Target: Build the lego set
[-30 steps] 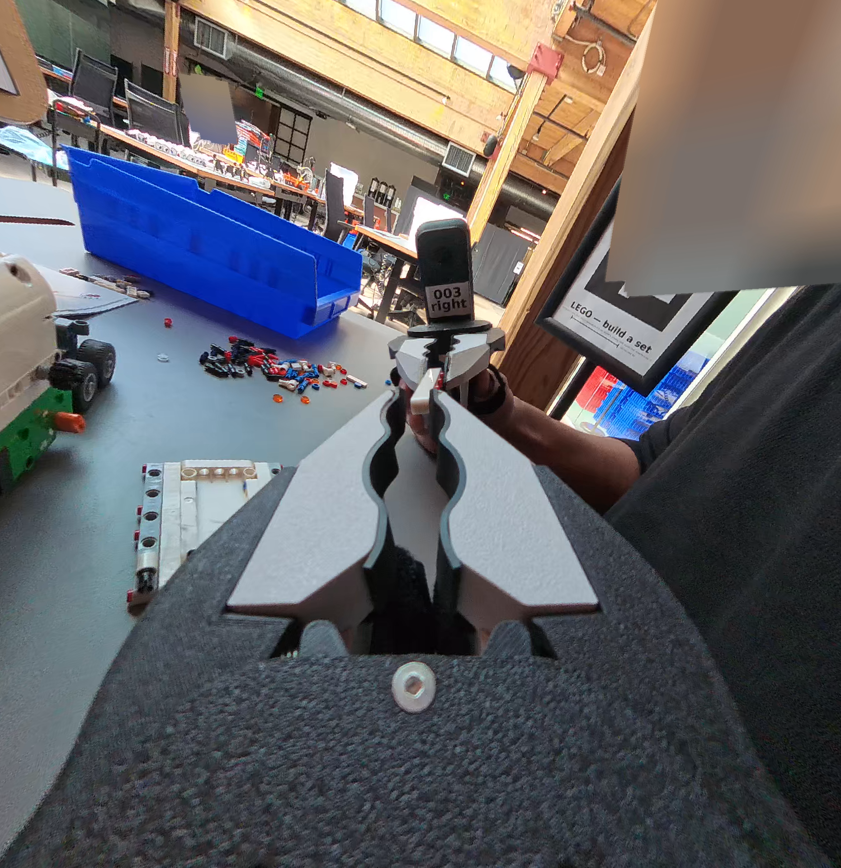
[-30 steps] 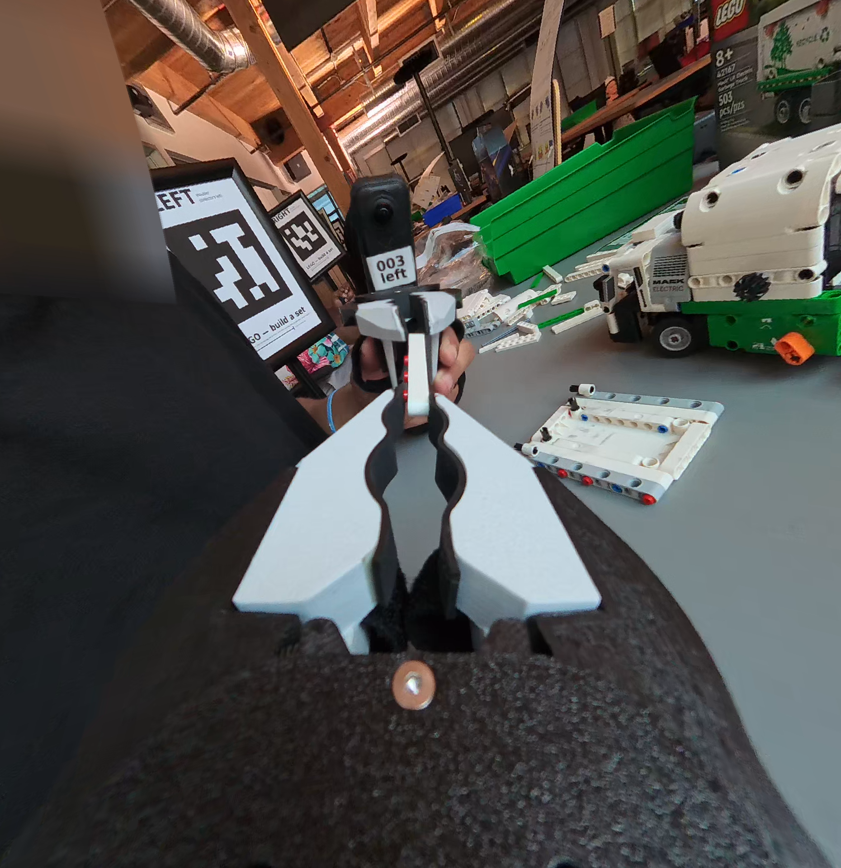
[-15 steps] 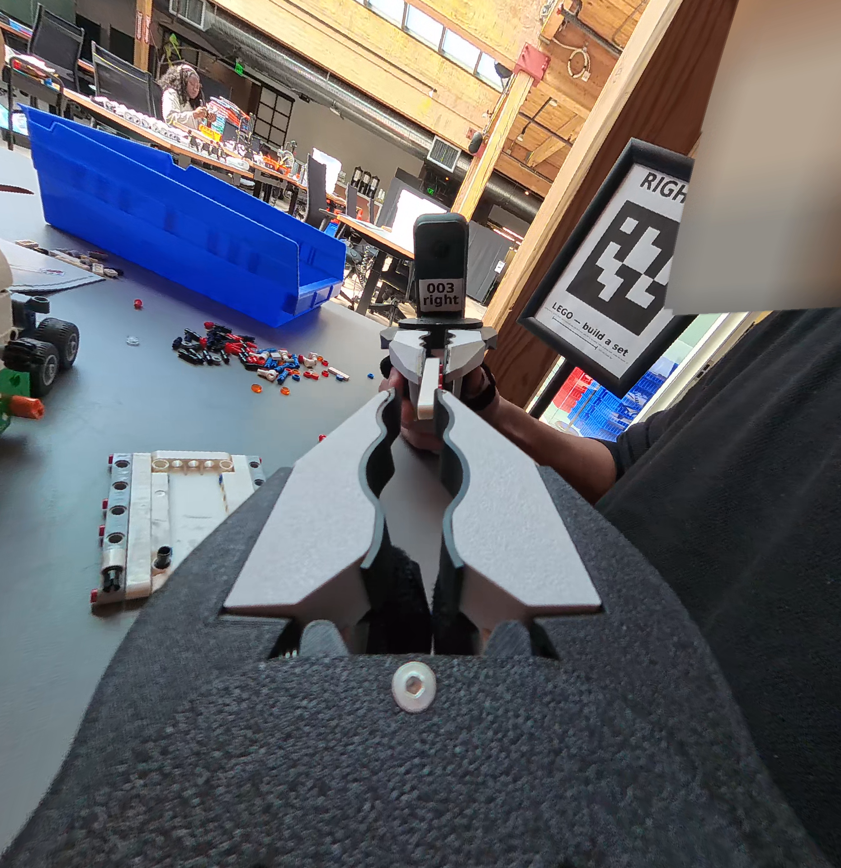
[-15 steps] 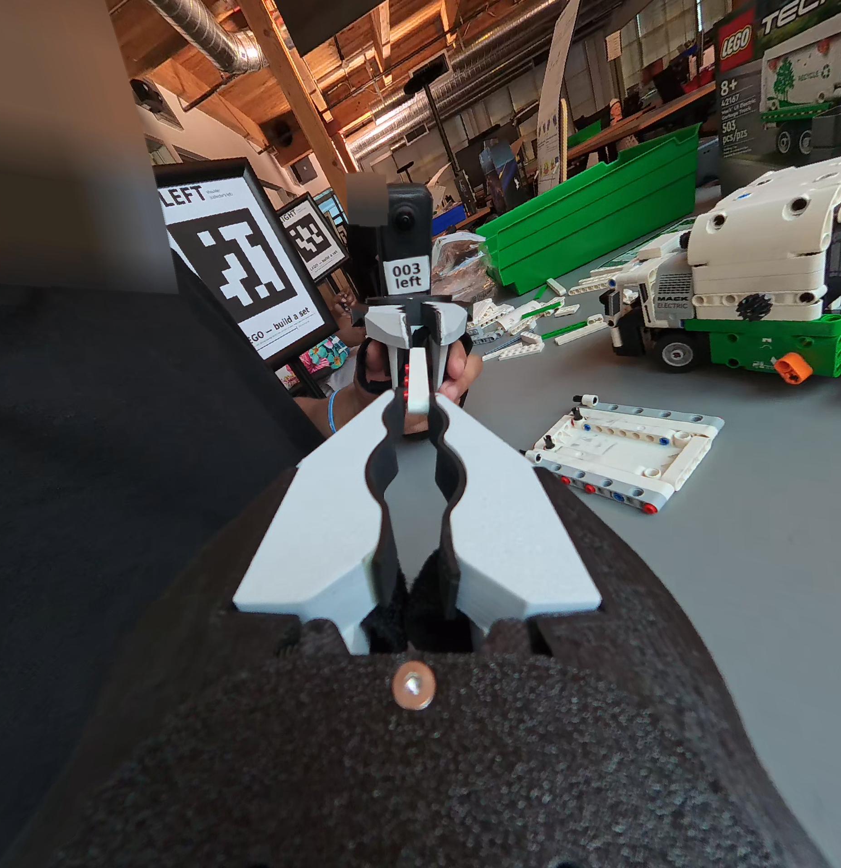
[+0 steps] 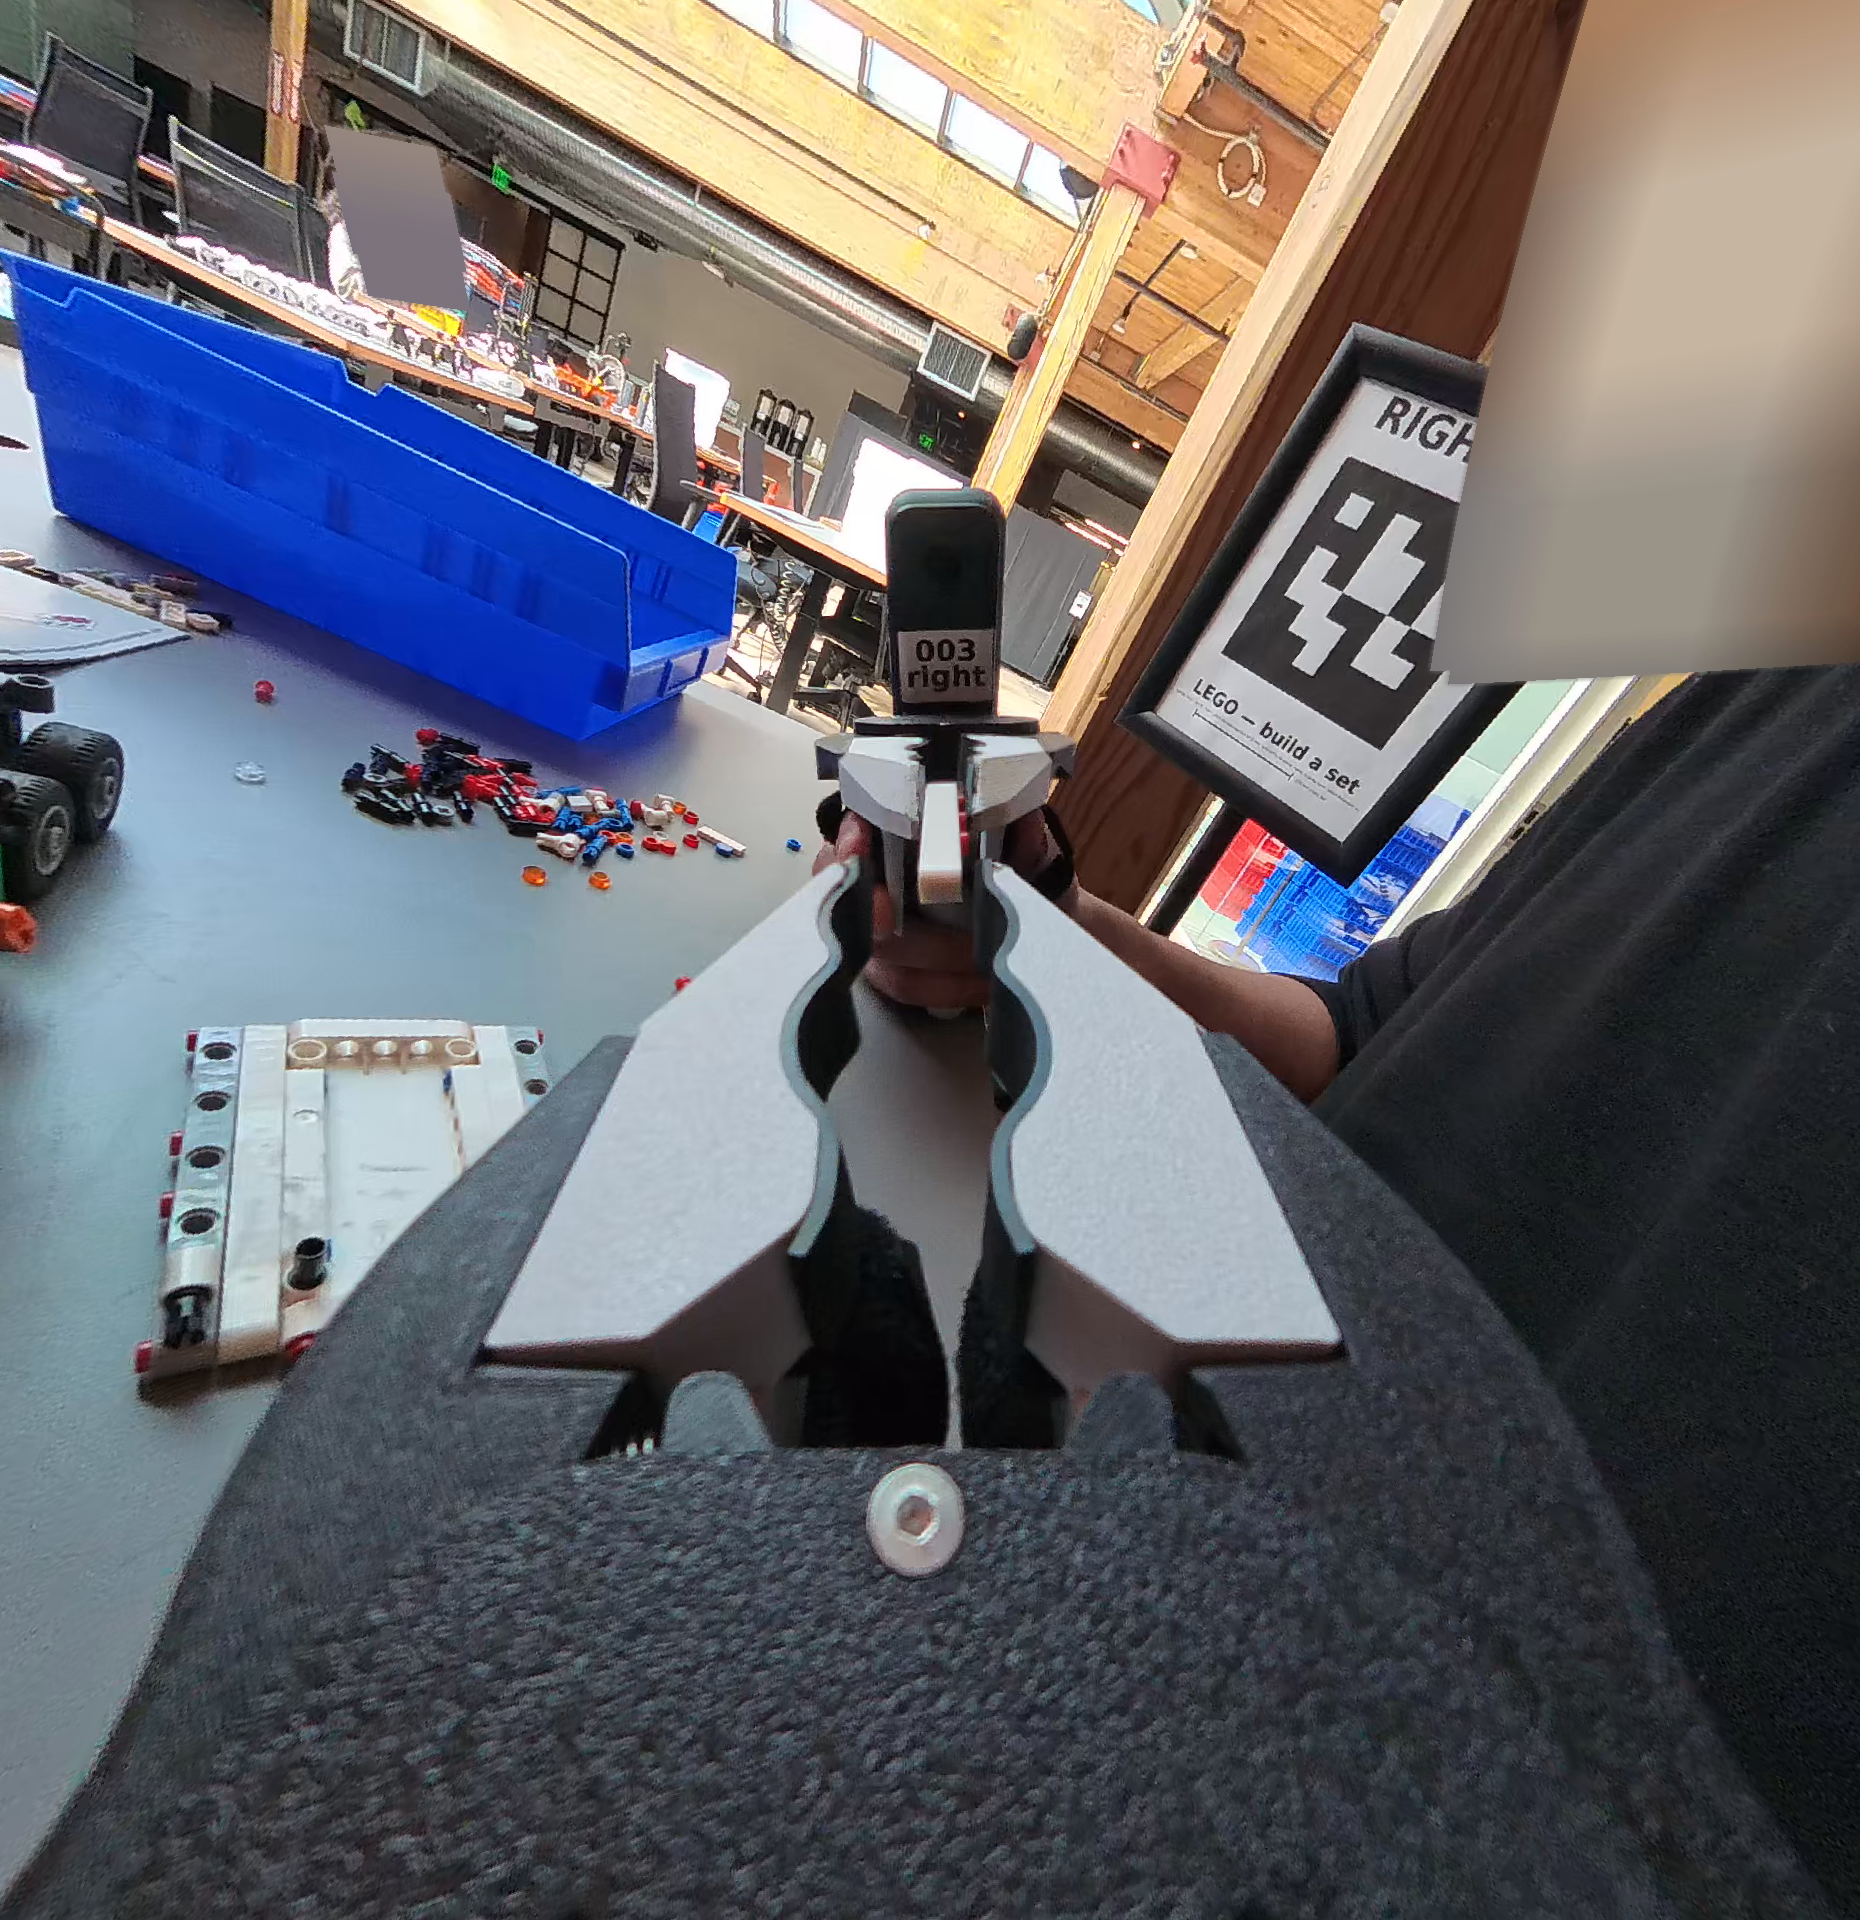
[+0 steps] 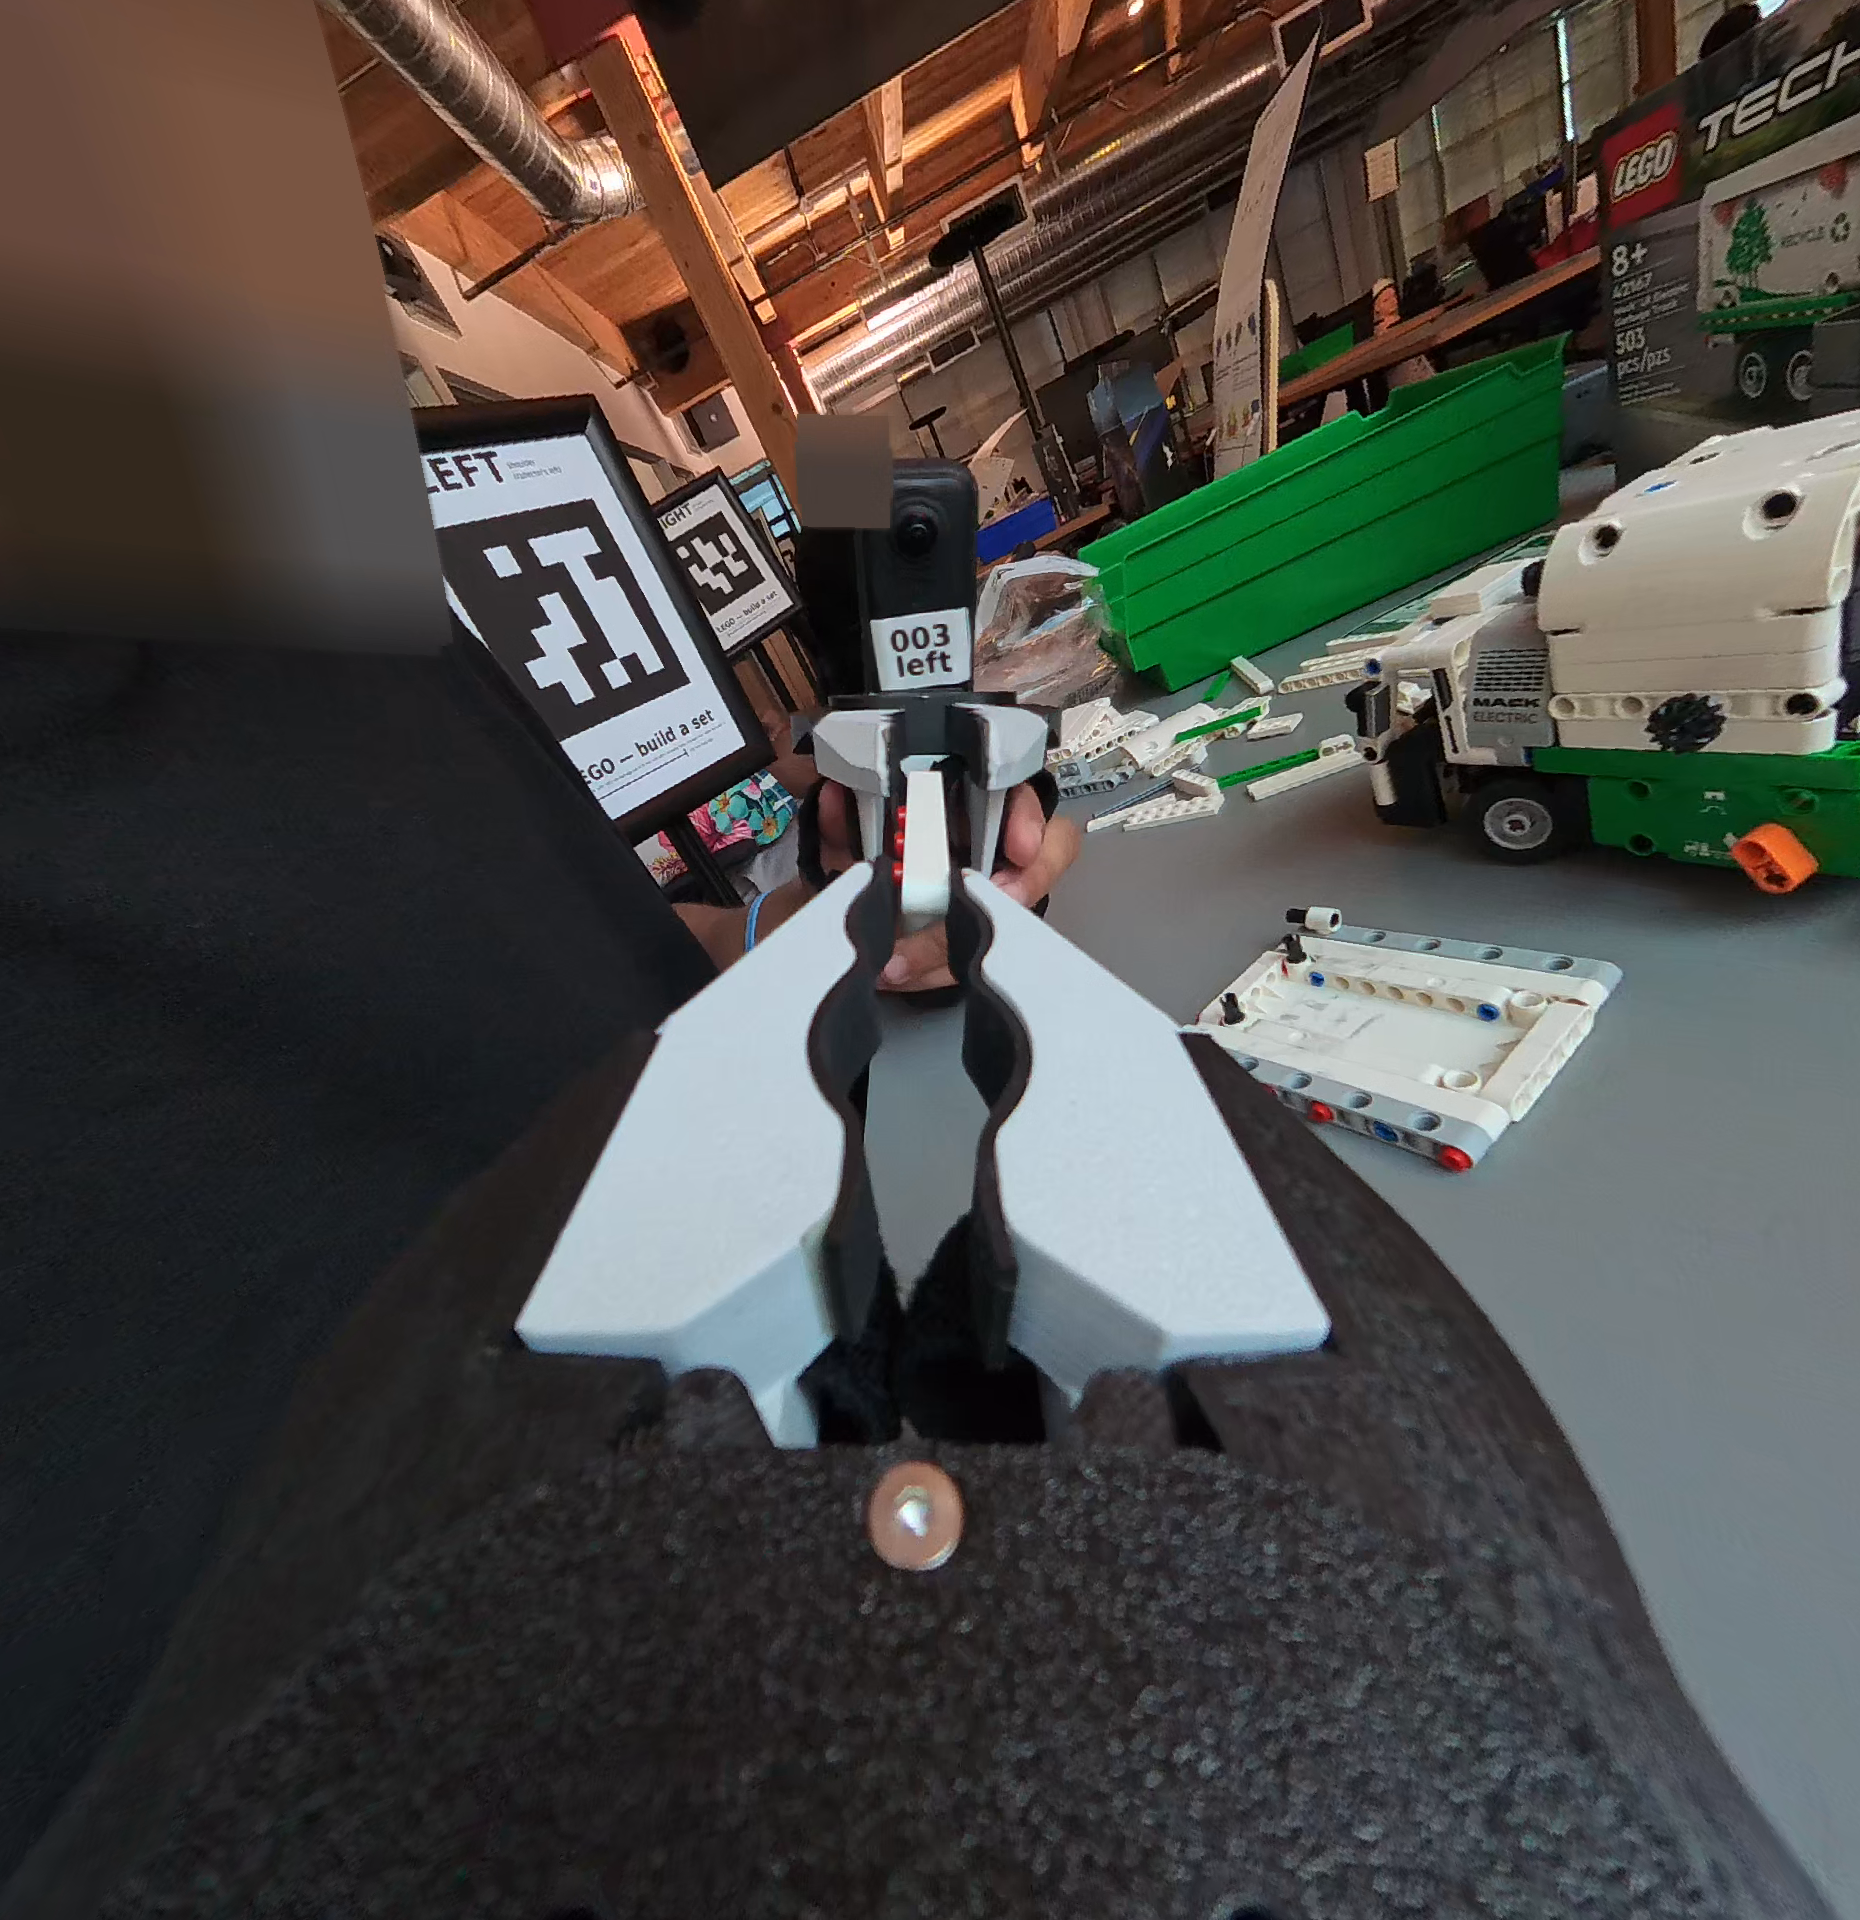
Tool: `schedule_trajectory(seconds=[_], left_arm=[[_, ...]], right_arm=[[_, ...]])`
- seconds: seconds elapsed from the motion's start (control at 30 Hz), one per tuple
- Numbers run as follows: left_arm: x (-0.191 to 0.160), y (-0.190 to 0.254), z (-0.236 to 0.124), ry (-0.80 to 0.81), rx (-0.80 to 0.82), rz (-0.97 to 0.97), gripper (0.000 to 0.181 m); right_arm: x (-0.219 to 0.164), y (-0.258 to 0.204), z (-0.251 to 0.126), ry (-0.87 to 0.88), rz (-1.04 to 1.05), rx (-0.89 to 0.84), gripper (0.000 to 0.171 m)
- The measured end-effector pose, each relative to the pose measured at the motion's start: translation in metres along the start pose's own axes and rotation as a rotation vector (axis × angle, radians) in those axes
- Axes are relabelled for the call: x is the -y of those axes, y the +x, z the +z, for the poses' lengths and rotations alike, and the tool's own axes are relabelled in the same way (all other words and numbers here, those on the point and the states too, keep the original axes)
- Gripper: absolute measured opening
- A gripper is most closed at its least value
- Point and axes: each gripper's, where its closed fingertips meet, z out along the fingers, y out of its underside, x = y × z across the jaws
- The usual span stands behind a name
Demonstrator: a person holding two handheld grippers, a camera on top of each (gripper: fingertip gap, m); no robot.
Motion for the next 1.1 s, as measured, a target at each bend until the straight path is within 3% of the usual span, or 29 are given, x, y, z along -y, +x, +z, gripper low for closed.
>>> schedule_trajectory(seconds=[0.1, 0.47, 0.57, 0.63, 0.77, 0.87, 0.97, 1.1], left_arm=[[-0.002, 0.003, 0.001, -0.013, -0.014, 0.004, 0.006], [-0.008, 0.003, 0.002, -0.061, -0.006, 0.021, 0.005], [-0.005, -0.012, -0.007, -0.066, 0.111, 0.098, 0.006], [-0.003, -0.027, -0.016, -0.085, 0.235, 0.190, 0.006], [-0.004, -0.039, -0.020, -0.106, 0.373, 0.282, 0.006], [-0.007, -0.041, -0.016, -0.128, 0.396, 0.290, 0.006], [-0.012, -0.036, -0.012, -0.154, 0.380, 0.329, 0.006], [-0.012, -0.033, -0.011, -0.153, 0.343, 0.306, 0.006]], right_arm=[[-0.002, 0.000, 0.001, -0.010, -0.007, -0.002, 0.008], [-0.002, 0.001, 0.000, -0.025, 0.024, -0.015, 0.008], [0.009, 0.011, -0.021, -0.064, -0.027, -0.153, 0.023], [0.005, 0.028, -0.046, -0.190, -0.091, -0.350, 0.022], [-0.039, 0.061, -0.078, -0.529, -0.229, -0.694, 0.018], [-0.063, 0.071, -0.068, -0.596, -0.159, -0.748, 0.019], [-0.071, 0.081, -0.070, -0.626, -0.221, -0.819, 0.019], [-0.067, 0.082, -0.080, -0.722, -0.360, -0.708, 0.020]])
